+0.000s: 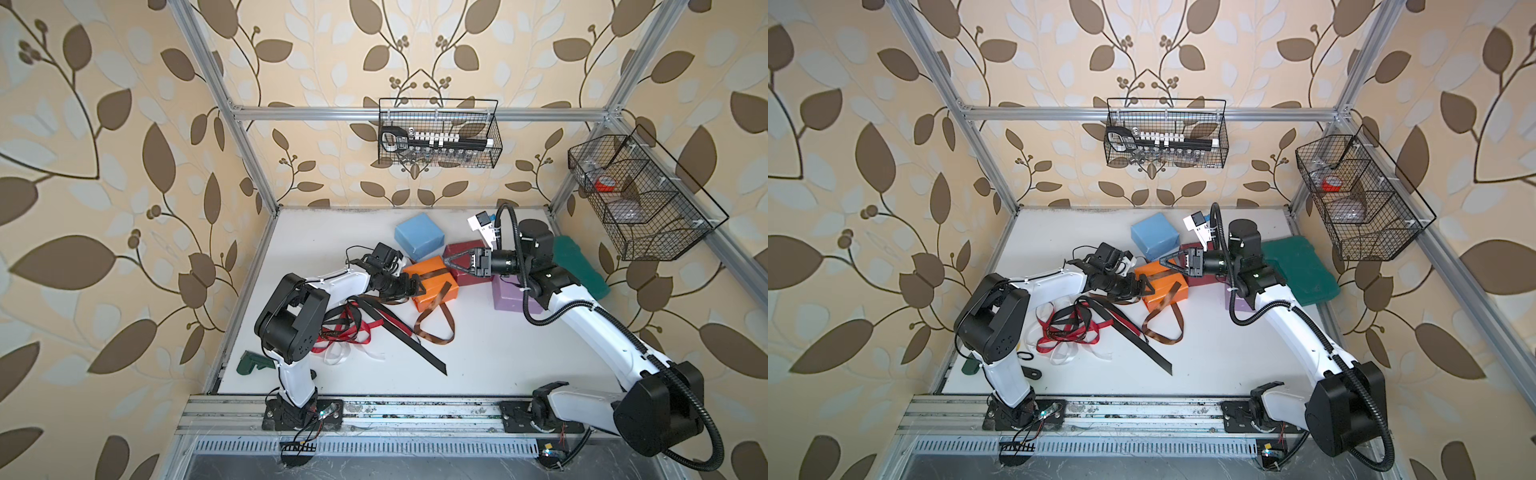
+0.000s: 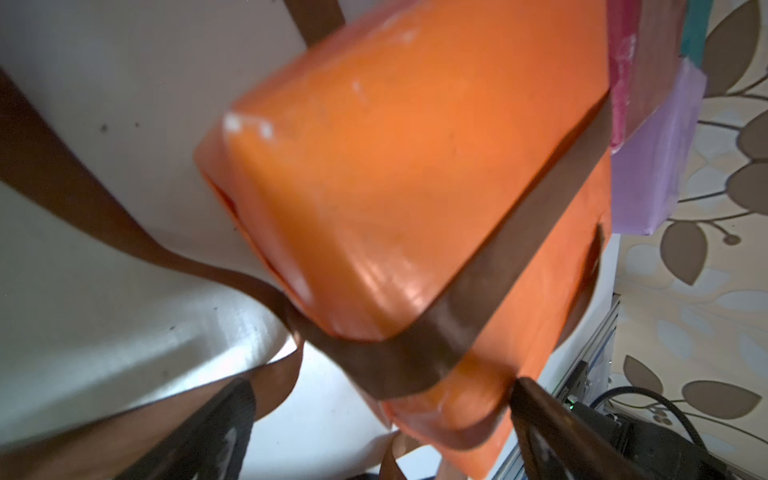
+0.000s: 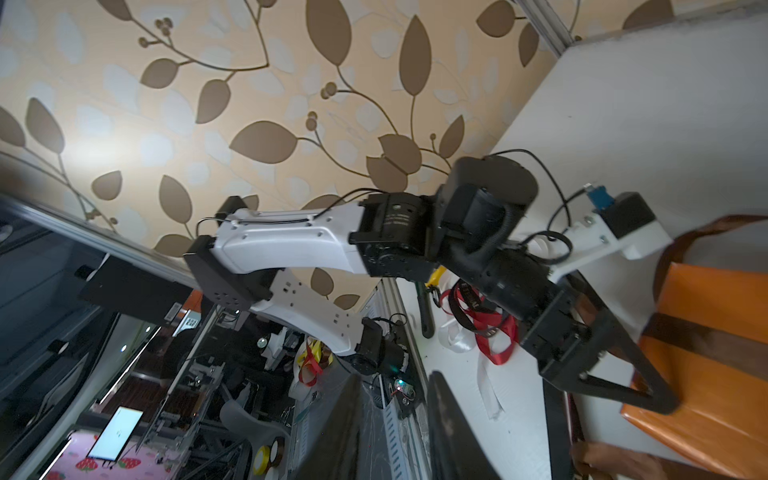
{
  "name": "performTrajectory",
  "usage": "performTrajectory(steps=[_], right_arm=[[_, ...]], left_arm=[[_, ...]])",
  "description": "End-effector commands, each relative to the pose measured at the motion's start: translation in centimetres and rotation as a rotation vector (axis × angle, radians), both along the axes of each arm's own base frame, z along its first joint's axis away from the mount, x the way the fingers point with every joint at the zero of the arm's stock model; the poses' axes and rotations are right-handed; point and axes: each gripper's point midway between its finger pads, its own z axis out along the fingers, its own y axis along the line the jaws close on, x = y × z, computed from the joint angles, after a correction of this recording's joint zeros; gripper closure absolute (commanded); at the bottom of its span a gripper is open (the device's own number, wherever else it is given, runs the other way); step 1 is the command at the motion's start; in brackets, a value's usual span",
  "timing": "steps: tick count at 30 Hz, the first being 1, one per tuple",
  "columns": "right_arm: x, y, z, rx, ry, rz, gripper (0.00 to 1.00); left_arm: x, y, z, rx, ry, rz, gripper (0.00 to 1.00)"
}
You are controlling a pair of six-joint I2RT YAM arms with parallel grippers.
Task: Untie the ribbon bows on the gift boxes
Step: Untie the ribbon from the gift box, then adjust the gift box at the center of the board.
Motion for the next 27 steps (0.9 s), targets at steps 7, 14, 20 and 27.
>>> performTrajectory(steps=[7, 14, 20, 27], right_arm=[[4.1, -3.8, -7.4, -0.217, 0.112, -0.375, 0.02], [4.8, -4.6, -11.5, -0.252, 0.217, -0.439, 0.02], [4.4, -4.6, -14.8, -0.199, 0.310, -0.470, 0.15], [3.8, -4.4, -17.7, -0.159, 0.394, -0.475, 0.21]], left_arm=[[3.4, 2.1, 8.2, 0.000, -0.193, 0.048, 0.01], [8.2, 1.4, 8.4, -0.128, -0.195, 0.052, 0.01], [9.5, -0.9, 7.1, -0.234, -0.187, 0.000, 0.10], [8.8, -2.4, 5.9, -0.291, -0.158, -0.044, 0.13]])
